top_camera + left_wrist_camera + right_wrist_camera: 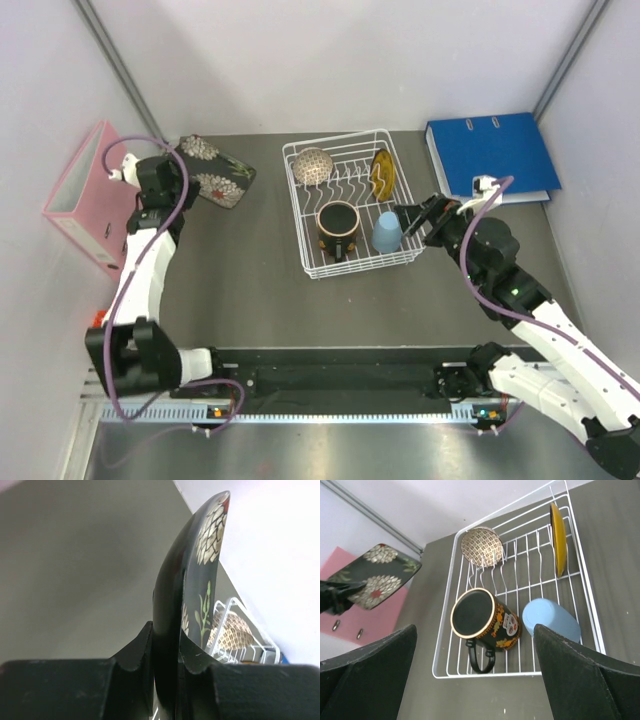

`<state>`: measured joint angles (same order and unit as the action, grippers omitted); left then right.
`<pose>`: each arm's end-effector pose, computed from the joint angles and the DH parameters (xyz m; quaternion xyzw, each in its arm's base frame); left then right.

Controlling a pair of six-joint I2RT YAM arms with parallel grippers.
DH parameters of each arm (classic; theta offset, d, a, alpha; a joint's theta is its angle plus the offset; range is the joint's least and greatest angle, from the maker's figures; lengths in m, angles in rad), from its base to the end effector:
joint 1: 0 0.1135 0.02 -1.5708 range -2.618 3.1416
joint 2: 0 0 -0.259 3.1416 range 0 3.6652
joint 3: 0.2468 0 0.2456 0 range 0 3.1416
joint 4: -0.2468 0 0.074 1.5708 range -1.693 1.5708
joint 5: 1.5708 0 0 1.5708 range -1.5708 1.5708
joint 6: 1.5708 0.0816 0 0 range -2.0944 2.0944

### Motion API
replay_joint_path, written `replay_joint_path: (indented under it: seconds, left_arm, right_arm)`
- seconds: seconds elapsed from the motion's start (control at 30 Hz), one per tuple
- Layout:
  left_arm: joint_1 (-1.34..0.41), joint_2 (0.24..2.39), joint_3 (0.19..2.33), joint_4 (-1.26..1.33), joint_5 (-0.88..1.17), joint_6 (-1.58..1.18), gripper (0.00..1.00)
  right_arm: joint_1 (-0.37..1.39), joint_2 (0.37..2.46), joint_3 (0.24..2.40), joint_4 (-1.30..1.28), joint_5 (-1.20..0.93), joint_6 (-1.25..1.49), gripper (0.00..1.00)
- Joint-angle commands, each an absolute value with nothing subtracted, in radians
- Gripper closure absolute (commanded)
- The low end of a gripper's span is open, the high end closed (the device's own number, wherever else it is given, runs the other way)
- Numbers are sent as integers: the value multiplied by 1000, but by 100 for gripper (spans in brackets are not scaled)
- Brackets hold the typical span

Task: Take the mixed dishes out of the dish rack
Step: Place the plate at the center of the board.

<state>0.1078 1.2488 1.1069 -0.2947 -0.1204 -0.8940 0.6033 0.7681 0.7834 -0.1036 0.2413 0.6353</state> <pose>0.3198 0.0445 0.3194 -0.4327 0.7230 -0.1585 0.5148 0.1952 0.1108 0.3436 0.0930 0.7309 0.3168 0.5973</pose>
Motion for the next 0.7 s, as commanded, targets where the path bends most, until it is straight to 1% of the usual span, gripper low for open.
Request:
replay_joint_path:
  seconds: [0.0, 0.07, 0.17, 0.2, 0.3, 0.47, 0.67]
  left_arm:
    - [152, 1369, 1077, 134, 135, -1037, 100]
    - [152, 1422, 1039, 275, 219, -1064, 100]
    - [150, 1525, 1017, 394, 314, -1101, 100]
    - [152, 1564, 1005, 466, 327, -1117, 100]
    - [152, 1624, 999, 523, 334, -1115, 100]
    - [153, 1732, 1023, 535, 316, -1097, 100]
    - [156, 1816, 1103, 405, 249, -1034, 100]
  right_arm:
    - [601, 709, 747, -92, 212, 618, 0]
    - [601, 690, 733, -94, 207, 612, 0]
    - [601, 670, 712, -89, 204, 594, 0]
    - [601, 666, 707, -89, 203, 589, 0]
    - [601, 661, 707, -89, 202, 571, 0]
    - [601, 676, 703, -78, 189, 563, 0]
    - [601, 680, 696, -87, 192, 565, 0]
